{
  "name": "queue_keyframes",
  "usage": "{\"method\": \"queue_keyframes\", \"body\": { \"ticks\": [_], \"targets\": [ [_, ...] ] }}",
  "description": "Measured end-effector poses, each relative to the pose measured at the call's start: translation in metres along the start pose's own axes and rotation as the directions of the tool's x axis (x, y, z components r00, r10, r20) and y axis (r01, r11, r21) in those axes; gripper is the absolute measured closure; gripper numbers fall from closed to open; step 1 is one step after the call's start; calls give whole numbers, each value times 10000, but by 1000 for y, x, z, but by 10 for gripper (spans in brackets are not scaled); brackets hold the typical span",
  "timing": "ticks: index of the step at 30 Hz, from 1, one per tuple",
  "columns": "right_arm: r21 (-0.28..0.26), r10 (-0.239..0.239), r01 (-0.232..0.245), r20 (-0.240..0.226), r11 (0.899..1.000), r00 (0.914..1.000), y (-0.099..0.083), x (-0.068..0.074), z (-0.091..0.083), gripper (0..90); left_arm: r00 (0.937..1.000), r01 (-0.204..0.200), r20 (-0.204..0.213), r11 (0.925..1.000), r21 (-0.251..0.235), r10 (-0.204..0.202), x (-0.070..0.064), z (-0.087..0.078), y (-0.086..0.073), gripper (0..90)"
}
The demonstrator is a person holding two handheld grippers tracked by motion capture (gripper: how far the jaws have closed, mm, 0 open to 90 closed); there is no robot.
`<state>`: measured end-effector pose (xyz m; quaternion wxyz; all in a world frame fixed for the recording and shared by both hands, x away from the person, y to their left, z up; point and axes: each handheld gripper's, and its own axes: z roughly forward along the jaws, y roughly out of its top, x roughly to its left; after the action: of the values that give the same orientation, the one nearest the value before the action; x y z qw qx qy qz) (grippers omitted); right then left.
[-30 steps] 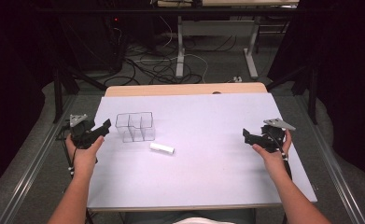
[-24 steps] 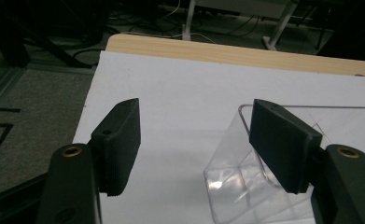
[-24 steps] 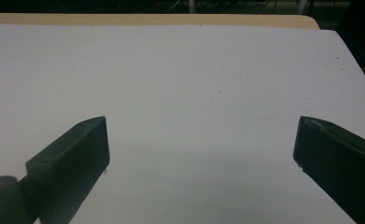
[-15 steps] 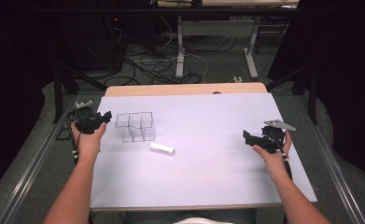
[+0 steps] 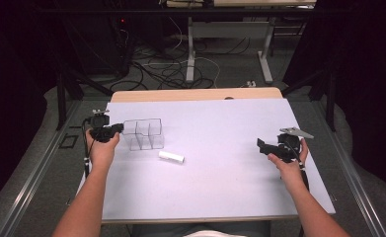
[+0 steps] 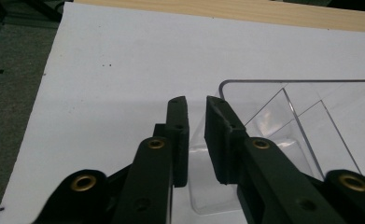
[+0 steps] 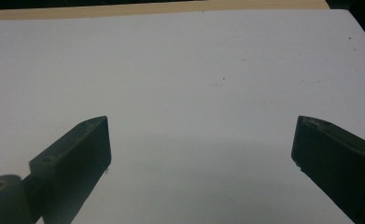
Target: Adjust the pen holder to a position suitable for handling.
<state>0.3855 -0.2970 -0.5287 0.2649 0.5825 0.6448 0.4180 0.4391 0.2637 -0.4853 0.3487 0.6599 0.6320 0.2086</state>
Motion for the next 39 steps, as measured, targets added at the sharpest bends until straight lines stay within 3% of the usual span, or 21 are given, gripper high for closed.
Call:
{"method": "queue_keyframes", "body": {
  "ticks": [4,11,16,32,39],
  "targets": [
    [-10,-116,116,-62,9999,9999,0,1,1,42,9996,-257,-122,9996,-74,256,-5,0,0,899],
    [59,-27,27,-90,10000,10000,-1,3,3,43,9994,-348,-19,9992,-172,347,-11,3,-1,900],
    [112,12,-10,-125,9999,9999,-1,3,4,44,9989,-456,133,9987,-209,459,-23,6,-2,900],
    [171,2,1,-187,9999,9998,-1,3,4,46,9973,-152,709,9996,-247,169,-82,18,-7,900],
    [186,-3,7,-206,9998,9998,-2,2,5,47,9954,-427,852,9991,-44,429,-107,22,-7,900]
  ]
}}
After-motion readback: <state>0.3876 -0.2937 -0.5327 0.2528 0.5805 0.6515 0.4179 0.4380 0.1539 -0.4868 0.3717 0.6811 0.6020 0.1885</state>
